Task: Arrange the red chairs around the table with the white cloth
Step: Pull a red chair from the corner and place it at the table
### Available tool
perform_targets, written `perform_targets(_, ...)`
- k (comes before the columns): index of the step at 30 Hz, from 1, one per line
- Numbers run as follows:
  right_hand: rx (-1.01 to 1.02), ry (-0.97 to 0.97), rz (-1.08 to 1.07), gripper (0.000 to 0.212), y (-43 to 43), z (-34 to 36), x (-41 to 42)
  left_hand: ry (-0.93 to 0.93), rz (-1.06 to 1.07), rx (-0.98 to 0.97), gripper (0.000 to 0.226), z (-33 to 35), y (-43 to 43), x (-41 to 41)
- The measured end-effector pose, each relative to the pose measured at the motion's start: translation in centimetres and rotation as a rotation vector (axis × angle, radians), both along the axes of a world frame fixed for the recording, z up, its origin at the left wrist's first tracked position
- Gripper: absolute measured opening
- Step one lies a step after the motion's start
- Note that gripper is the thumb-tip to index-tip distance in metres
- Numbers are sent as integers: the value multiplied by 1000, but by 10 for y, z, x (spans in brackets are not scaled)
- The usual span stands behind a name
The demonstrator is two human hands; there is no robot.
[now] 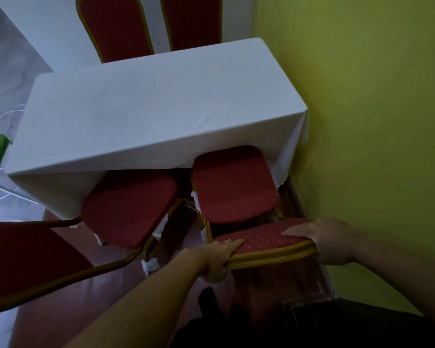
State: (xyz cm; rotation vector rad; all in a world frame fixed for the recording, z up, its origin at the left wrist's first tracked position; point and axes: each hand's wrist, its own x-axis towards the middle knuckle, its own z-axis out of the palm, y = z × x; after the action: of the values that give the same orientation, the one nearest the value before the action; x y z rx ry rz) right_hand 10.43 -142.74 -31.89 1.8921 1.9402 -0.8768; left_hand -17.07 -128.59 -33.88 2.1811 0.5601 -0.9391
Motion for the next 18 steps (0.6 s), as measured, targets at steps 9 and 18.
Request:
perform_targets(9, 15, 5, -1, 70, -1, -1, 1, 22, 7, 4, 94, -1, -2, 2)
perform_targets(18, 24, 17, 22, 76, -4, 11, -12, 23, 136, -16, 90, 14, -16, -3)
